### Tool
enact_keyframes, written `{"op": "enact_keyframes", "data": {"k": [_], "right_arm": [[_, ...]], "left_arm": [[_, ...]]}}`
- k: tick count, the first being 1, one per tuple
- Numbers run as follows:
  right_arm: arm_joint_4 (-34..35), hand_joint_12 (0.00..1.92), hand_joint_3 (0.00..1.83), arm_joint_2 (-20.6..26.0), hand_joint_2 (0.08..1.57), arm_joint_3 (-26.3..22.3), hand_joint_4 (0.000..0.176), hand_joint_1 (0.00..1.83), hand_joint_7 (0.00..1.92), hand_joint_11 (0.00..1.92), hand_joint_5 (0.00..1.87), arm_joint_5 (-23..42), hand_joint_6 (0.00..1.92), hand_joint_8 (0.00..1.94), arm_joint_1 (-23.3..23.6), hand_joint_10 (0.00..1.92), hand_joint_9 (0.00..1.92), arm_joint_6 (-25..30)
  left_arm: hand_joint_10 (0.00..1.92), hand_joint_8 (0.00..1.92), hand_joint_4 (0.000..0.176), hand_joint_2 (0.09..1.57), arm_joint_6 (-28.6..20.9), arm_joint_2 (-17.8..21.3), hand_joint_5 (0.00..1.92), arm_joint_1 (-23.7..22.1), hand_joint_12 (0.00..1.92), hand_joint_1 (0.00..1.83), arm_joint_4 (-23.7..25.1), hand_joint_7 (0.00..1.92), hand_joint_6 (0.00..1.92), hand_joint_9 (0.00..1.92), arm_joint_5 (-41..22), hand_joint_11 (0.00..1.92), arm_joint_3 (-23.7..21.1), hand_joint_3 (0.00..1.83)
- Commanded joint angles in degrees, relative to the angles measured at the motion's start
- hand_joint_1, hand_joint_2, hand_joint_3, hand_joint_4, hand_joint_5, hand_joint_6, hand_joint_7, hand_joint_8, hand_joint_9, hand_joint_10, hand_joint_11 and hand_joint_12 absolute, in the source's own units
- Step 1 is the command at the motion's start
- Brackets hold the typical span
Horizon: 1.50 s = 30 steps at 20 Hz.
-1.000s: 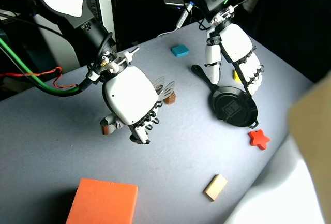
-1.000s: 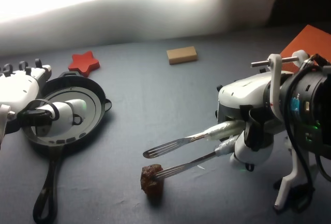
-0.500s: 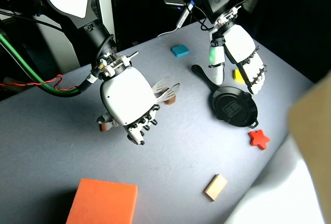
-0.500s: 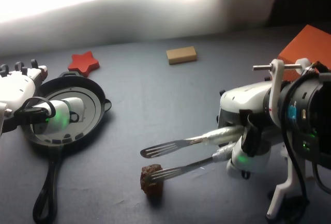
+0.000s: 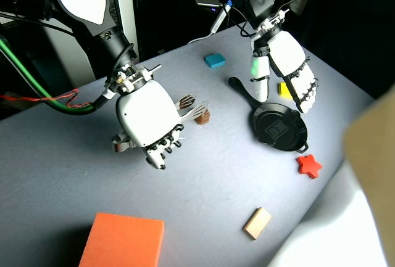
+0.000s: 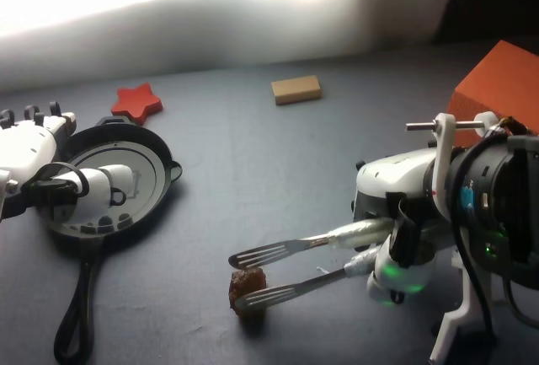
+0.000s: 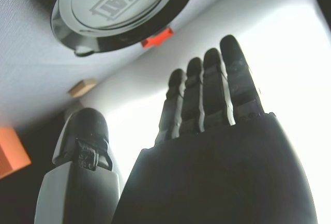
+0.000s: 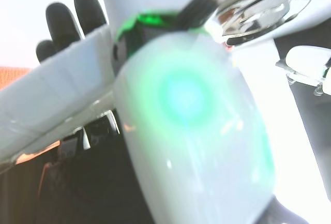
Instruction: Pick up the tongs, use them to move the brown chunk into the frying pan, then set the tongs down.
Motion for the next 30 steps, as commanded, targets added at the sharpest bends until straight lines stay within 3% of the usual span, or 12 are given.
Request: {"op": "enact_keyframes", "data": {"k": [1,4,5,10,15,17,19,24,30], "right_arm": [[-3.23,1.33,0.00,0.27,1.09,0.23,0.000,1.11,0.85,0.21,0.78,0.43,0.00,0.00,0.31,0.00,0.82,0.29],[-3.23,1.33,0.00,0.21,1.09,0.58,0.000,1.11,0.85,0.21,0.77,0.29,0.00,0.00,0.43,0.00,0.81,-0.41],[-3.23,1.33,0.00,0.19,1.08,0.67,0.000,1.12,0.86,0.21,0.78,0.30,0.01,0.00,0.69,0.00,0.82,-0.80],[-3.23,1.33,0.00,-0.41,1.08,1.91,0.000,1.12,0.87,0.22,0.79,0.38,0.00,0.01,1.23,0.01,0.83,-0.83],[1.81,1.34,0.00,-0.81,1.09,2.39,0.000,1.12,0.86,0.21,0.78,1.14,0.00,0.00,1.24,0.00,0.82,-5.09],[2.69,1.33,0.00,-0.81,1.09,2.37,0.000,1.12,0.87,0.22,0.79,0.96,0.01,0.01,1.19,0.01,0.83,-5.69],[2.72,1.33,0.00,-0.80,1.08,2.37,0.000,1.12,0.88,0.23,0.80,0.85,0.01,0.01,1.43,0.01,0.84,-5.67],[2.68,1.32,0.00,-0.86,1.09,2.45,0.000,1.13,0.87,0.22,0.79,0.85,0.00,0.00,1.17,0.00,0.82,-5.32],[0.07,1.33,0.00,-1.77,1.09,4.24,0.000,1.11,0.86,0.21,0.78,2.26,0.00,0.00,0.53,0.00,0.82,-5.23]], "left_arm": [[0.00,0.00,0.019,1.28,-0.41,0.23,0.06,0.20,0.28,0.09,4.14,0.08,0.00,0.08,-3.77,0.00,0.20,0.00],[0.01,0.00,0.018,1.30,-0.71,0.23,0.05,0.39,0.25,0.06,4.41,0.08,0.00,0.06,-3.77,0.00,0.32,0.00],[0.00,0.00,0.010,1.30,-0.71,0.23,0.06,0.39,0.27,0.06,4.45,0.08,0.00,0.07,-3.77,0.00,0.41,0.00],[0.00,0.00,0.017,1.30,-0.80,0.16,0.04,0.26,0.22,0.05,4.76,0.06,0.00,0.06,-3.77,0.00,0.98,0.00],[0.01,0.01,0.020,1.28,-0.84,0.04,0.09,0.27,0.37,0.09,4.76,0.11,0.01,0.10,-3.77,0.00,1.16,0.00],[0.00,0.00,0.022,1.29,-0.85,0.03,0.06,0.27,0.26,0.07,4.76,0.08,0.00,0.07,-3.77,0.00,1.16,0.00],[0.01,0.00,0.014,1.29,-0.90,0.01,0.06,0.27,0.24,0.08,4.76,0.08,0.00,0.07,-3.77,0.00,1.16,0.00],[0.01,0.00,0.021,1.28,-0.90,0.01,0.08,0.28,0.34,0.08,4.76,0.10,0.00,0.09,-3.77,0.00,1.10,0.00],[0.00,0.01,0.011,1.28,-0.90,0.01,0.09,0.10,0.34,0.09,4.76,0.10,0.00,0.09,-3.77,0.00,0.91,0.00]]}}
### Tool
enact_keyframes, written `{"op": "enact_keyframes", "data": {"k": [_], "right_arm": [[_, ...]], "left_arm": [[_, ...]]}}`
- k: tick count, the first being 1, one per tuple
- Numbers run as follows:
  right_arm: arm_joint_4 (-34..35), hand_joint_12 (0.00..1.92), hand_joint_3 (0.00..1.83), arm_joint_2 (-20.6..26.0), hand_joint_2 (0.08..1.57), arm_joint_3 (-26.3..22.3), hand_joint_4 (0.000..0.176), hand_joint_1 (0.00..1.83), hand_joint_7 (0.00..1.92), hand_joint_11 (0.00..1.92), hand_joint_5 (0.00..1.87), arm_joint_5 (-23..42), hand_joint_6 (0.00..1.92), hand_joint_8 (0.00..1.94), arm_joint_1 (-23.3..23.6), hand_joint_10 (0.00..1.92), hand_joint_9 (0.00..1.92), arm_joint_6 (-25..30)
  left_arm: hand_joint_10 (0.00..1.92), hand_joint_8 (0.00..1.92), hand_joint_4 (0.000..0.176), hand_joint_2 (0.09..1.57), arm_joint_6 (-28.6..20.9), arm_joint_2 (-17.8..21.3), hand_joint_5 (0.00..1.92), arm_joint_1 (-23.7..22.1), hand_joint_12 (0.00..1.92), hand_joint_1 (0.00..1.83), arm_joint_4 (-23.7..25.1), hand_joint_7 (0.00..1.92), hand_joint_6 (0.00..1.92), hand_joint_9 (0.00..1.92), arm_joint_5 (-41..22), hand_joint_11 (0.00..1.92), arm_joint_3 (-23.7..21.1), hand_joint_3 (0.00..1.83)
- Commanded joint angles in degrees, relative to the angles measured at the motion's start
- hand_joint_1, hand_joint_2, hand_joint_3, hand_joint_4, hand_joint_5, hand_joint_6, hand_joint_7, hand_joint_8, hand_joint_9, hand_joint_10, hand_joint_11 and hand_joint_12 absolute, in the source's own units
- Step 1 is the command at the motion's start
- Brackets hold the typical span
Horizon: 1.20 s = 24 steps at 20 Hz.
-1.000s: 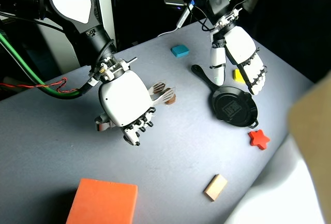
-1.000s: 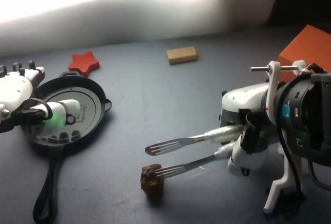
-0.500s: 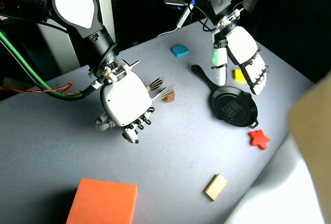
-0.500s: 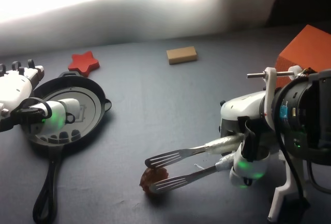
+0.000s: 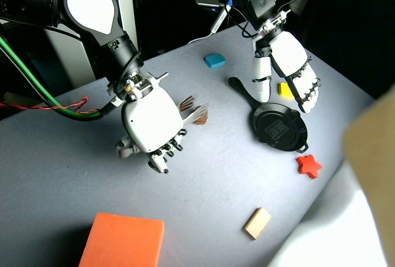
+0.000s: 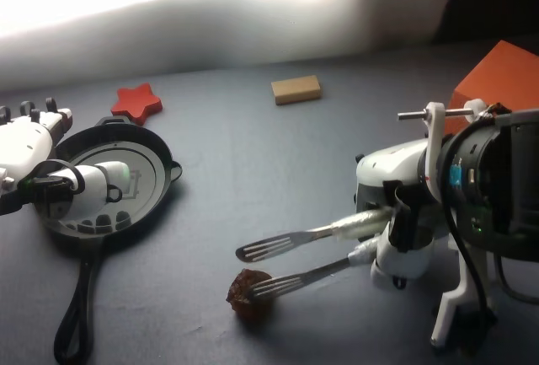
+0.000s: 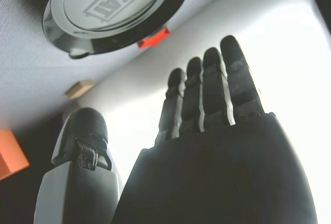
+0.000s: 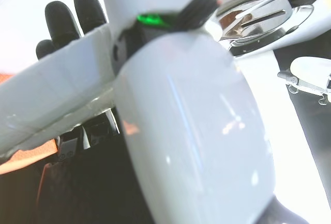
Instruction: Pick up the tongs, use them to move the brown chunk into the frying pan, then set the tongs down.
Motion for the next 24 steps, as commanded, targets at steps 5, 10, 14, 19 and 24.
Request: {"op": "enact_keyframes", "data": {"k": [5,10,14,19,24], "right_arm": [[-3.67,1.33,0.00,-0.20,1.08,0.53,0.000,1.12,0.88,0.23,0.79,2.00,0.01,0.01,-0.40,0.01,0.84,-0.52],[-2.73,1.33,0.00,-0.47,1.08,0.58,0.000,1.12,0.87,0.23,0.79,2.93,0.00,0.00,-1.50,0.01,0.84,-3.52],[-2.72,1.32,0.00,-0.94,1.08,1.02,0.000,1.12,0.87,0.23,0.78,3.26,0.00,0.00,-1.22,0.00,0.83,-3.80],[-2.64,1.33,0.00,-1.00,1.09,1.17,0.000,1.11,0.86,0.22,0.77,3.29,0.00,0.00,-1.34,0.00,0.83,-3.80],[-2.60,1.36,0.00,-1.07,1.09,1.33,0.000,1.12,0.86,0.21,0.78,3.29,0.01,0.00,-1.18,0.00,0.83,-4.21]], "left_arm": [[0.00,0.00,0.016,1.29,-0.11,0.08,0.09,-0.56,0.31,0.07,3.80,0.10,0.00,0.09,-3.83,0.00,0.12,0.00],[0.00,0.00,0.013,1.30,0.05,0.08,0.09,-0.67,0.28,0.04,3.80,0.09,0.00,0.07,-3.83,0.00,0.08,0.00],[0.01,0.00,0.015,1.29,0.08,0.08,0.09,-0.94,0.31,0.05,3.80,0.09,0.00,0.08,-3.84,0.00,0.05,0.00],[0.00,0.00,0.010,1.29,0.25,0.04,0.08,-0.91,0.30,0.05,3.80,0.09,0.00,0.07,-3.84,0.00,-0.15,0.00],[0.01,0.00,0.013,1.29,0.26,0.04,0.08,-0.47,0.25,0.09,3.80,0.10,0.00,0.07,-3.84,0.00,0.06,0.00]]}}
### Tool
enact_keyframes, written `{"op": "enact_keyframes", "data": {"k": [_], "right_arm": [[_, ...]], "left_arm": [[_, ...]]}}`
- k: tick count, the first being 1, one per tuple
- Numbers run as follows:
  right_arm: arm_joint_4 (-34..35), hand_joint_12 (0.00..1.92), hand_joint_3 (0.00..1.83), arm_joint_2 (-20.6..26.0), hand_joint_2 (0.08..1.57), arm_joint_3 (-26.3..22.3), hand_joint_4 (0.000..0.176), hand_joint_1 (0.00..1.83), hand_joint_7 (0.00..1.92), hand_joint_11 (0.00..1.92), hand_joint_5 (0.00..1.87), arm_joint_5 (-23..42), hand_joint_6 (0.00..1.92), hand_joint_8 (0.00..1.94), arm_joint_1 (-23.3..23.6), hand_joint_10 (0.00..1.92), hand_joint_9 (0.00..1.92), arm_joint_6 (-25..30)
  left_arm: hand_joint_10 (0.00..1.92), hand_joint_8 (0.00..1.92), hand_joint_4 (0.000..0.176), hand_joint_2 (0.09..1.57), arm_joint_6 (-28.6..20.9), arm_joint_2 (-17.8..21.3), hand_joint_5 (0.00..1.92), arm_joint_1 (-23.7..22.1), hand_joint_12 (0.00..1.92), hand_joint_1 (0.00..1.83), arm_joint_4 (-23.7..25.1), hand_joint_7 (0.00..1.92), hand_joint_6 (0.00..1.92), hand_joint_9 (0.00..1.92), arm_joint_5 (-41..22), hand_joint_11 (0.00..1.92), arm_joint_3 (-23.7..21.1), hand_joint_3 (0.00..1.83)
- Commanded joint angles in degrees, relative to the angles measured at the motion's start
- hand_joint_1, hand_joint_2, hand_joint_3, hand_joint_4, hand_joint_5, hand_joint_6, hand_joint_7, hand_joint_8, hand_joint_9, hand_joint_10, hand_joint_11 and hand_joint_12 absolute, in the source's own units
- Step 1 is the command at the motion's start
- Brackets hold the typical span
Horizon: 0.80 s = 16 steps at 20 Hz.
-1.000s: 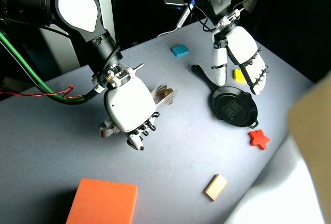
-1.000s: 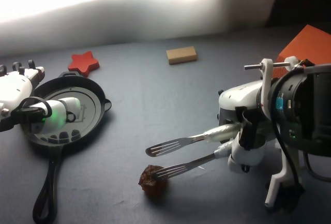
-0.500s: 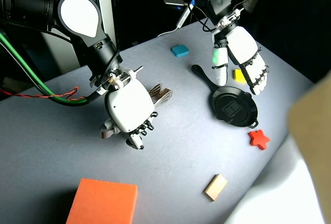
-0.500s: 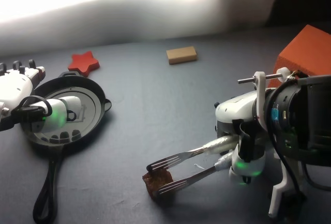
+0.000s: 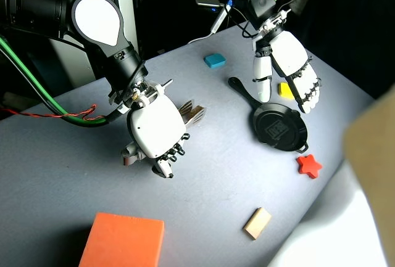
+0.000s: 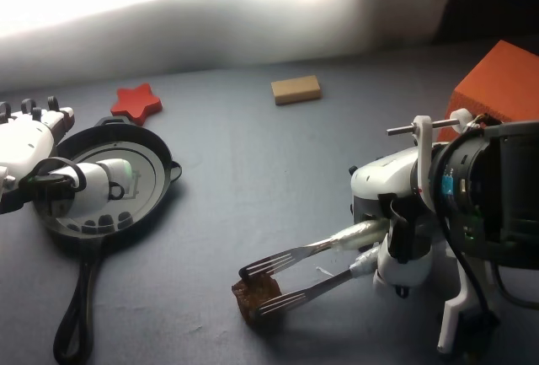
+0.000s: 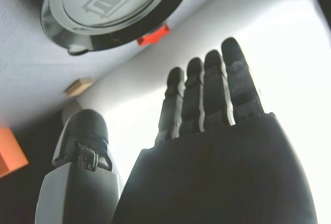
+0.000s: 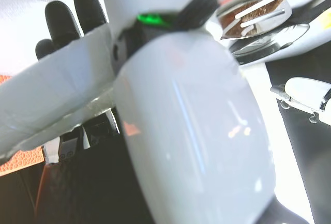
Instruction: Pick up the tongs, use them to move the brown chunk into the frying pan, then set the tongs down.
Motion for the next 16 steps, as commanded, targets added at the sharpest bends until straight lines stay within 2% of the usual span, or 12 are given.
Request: {"op": "enact_keyframes", "data": {"k": [1,10,11,13,14,15,16], "right_arm": [[-2.55,1.35,0.00,0.12,1.09,-0.01,0.000,1.12,0.86,0.21,0.78,1.22,0.01,0.00,0.58,0.00,0.83,-0.34],[-2.55,1.32,0.00,0.14,1.08,-0.02,0.000,1.13,0.90,0.25,0.82,1.38,0.02,0.01,0.64,0.02,0.86,-1.05],[-2.55,1.31,0.00,0.14,1.07,-0.02,0.000,1.13,0.94,0.30,0.86,1.38,0.03,0.02,0.72,0.02,0.89,-1.05],[-2.55,1.32,0.00,0.14,1.07,-0.02,0.000,1.13,0.95,0.32,0.87,1.38,0.03,0.02,0.81,0.03,0.90,-1.04],[-2.55,1.27,0.00,0.15,1.08,-0.02,0.000,1.12,1.02,0.42,0.93,1.38,0.05,0.03,0.81,0.05,0.98,-1.04],[-2.55,1.27,0.00,0.16,1.09,-0.02,0.000,1.12,1.03,0.45,0.95,1.40,0.05,0.03,0.79,0.06,0.99,-1.04],[-2.55,1.22,0.00,0.16,1.14,-0.02,0.000,1.14,1.07,0.54,0.91,1.44,0.88,0.02,0.77,0.05,1.03,-1.04]], "left_arm": [[0.00,0.00,0.010,1.30,0.14,0.04,0.07,-0.09,0.23,0.06,3.78,0.09,0.00,0.06,-3.84,0.00,0.21,0.00],[0.00,0.00,0.008,1.29,0.21,0.03,0.09,0.19,0.35,0.07,3.79,0.11,0.00,0.09,-3.84,0.00,0.24,0.00],[0.00,0.00,0.003,1.30,0.21,0.03,0.08,0.20,0.32,0.06,3.79,0.10,0.00,0.09,-3.84,0.00,0.27,0.00],[0.00,0.00,0.005,1.30,0.21,0.03,0.08,0.20,0.32,0.05,3.79,0.10,0.00,0.09,-3.84,0.00,0.28,0.00],[0.00,0.00,0.009,1.29,0.21,0.03,0.12,0.20,0.34,0.11,3.79,0.12,0.01,0.10,-3.84,0.00,0.28,0.00],[0.00,0.00,0.008,1.29,0.22,0.03,0.11,0.21,0.33,0.09,3.79,0.12,0.01,0.10,-3.84,0.00,0.28,0.00],[0.00,0.00,0.009,1.30,0.22,0.02,0.09,0.24,0.24,0.06,3.79,0.09,0.00,0.07,-3.84,0.00,0.28,0.00]]}}
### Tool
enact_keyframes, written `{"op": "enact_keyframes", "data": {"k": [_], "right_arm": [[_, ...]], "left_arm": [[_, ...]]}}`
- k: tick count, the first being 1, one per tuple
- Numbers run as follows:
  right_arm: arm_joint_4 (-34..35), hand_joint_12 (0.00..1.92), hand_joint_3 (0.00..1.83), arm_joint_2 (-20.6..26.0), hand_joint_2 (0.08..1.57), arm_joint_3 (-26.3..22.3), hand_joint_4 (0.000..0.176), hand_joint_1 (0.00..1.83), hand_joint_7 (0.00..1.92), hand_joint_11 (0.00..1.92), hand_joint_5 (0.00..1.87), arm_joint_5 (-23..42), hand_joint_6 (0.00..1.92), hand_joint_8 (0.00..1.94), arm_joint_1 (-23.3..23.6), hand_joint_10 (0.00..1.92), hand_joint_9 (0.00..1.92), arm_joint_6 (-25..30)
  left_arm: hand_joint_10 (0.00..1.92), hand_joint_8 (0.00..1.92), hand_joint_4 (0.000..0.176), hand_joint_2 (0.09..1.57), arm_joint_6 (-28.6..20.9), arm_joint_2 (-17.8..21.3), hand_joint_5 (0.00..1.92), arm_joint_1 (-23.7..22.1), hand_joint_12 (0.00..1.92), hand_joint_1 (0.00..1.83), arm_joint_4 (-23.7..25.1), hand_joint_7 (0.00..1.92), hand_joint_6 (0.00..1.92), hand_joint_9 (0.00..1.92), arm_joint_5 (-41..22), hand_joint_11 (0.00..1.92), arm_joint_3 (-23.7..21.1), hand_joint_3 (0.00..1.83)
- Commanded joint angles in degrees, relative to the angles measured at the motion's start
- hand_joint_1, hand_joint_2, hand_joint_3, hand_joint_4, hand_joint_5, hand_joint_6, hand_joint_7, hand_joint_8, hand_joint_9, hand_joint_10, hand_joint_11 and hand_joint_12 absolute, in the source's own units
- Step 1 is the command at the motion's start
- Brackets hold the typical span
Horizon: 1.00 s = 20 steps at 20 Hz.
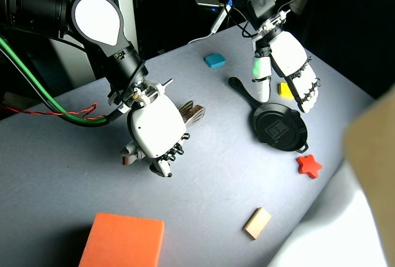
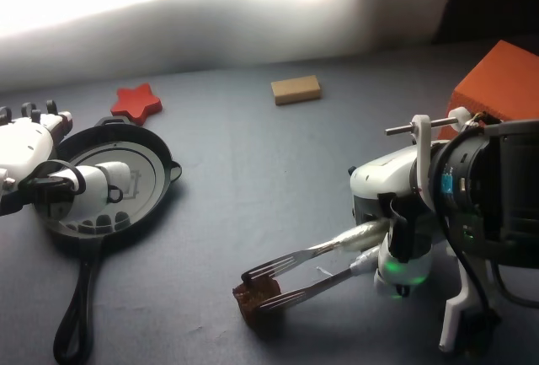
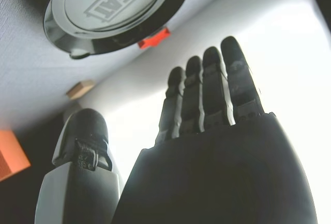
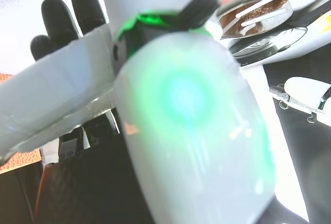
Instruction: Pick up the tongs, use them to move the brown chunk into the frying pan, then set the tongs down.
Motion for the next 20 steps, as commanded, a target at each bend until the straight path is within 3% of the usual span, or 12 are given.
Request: {"op": "enact_keyframes", "data": {"k": [1,6,7,8,9,16,18,20], "right_arm": [[-2.53,1.24,0.00,0.16,1.16,-0.02,0.000,1.13,1.10,0.55,0.87,1.37,1.09,0.02,0.66,0.06,1.06,-0.05],[-2.53,1.34,0.00,0.14,1.13,-0.03,0.000,1.15,1.19,0.59,0.95,1.41,1.02,0.03,0.63,0.08,1.15,-0.05],[-2.52,1.39,0.00,0.14,1.11,-0.03,0.000,1.21,1.07,0.59,1.00,1.41,1.01,0.67,0.63,0.10,1.17,-0.05],[-2.51,1.42,0.00,0.14,1.10,-0.03,0.001,1.22,1.04,0.62,1.02,1.41,1.00,0.81,0.63,0.11,1.21,-0.05],[-2.51,1.42,0.00,0.14,1.10,-0.03,0.008,1.23,1.03,0.63,1.02,1.41,1.00,0.84,0.64,0.12,1.22,-0.05],[-1.60,1.38,0.00,0.16,1.09,-0.04,0.009,1.23,1.08,0.70,1.04,1.26,0.97,0.77,0.94,0.14,1.27,-0.08],[-0.72,1.40,0.00,0.20,1.12,-0.04,0.007,1.22,1.02,0.71,0.96,1.14,1.09,0.87,1.32,0.15,1.27,-0.31],[0.98,1.39,0.00,0.32,1.13,-0.04,0.003,1.21,1.00,0.69,0.95,1.10,1.12,0.90,1.95,0.16,1.25,-1.00]], "left_arm": [[0.00,0.00,0.008,1.29,0.04,0.02,0.09,-0.07,0.27,0.08,3.79,0.09,0.00,0.08,-3.87,0.00,0.26,0.00],[0.00,0.00,0.012,1.30,0.04,0.02,0.08,0.04,0.27,0.05,3.79,0.09,0.00,0.07,-3.87,0.00,0.35,0.00],[0.00,0.00,0.012,1.30,0.04,0.02,0.09,0.05,0.26,0.06,3.79,0.10,0.00,0.07,-3.87,0.00,0.35,0.00],[0.00,0.00,0.016,1.30,0.04,0.02,0.08,0.05,0.24,0.08,3.79,0.10,0.00,0.06,-3.87,0.00,0.35,0.00],[0.00,0.00,0.010,1.30,0.04,0.02,0.09,0.06,0.26,0.09,3.79,0.10,0.00,0.07,-3.87,0.00,0.35,0.00],[0.00,0.00,0.015,1.30,0.03,0.03,0.08,0.21,0.25,0.07,3.79,0.09,0.00,0.07,-3.87,0.00,0.51,0.00],[0.00,0.00,0.013,1.29,-0.01,0.03,0.09,0.21,0.36,0.08,3.79,0.10,0.01,0.09,-3.87,0.00,0.52,0.00],[0.00,0.00,0.014,1.29,-0.06,0.03,0.06,0.21,0.26,0.07,3.78,0.08,0.00,0.07,-3.87,0.00,0.50,0.00]]}}
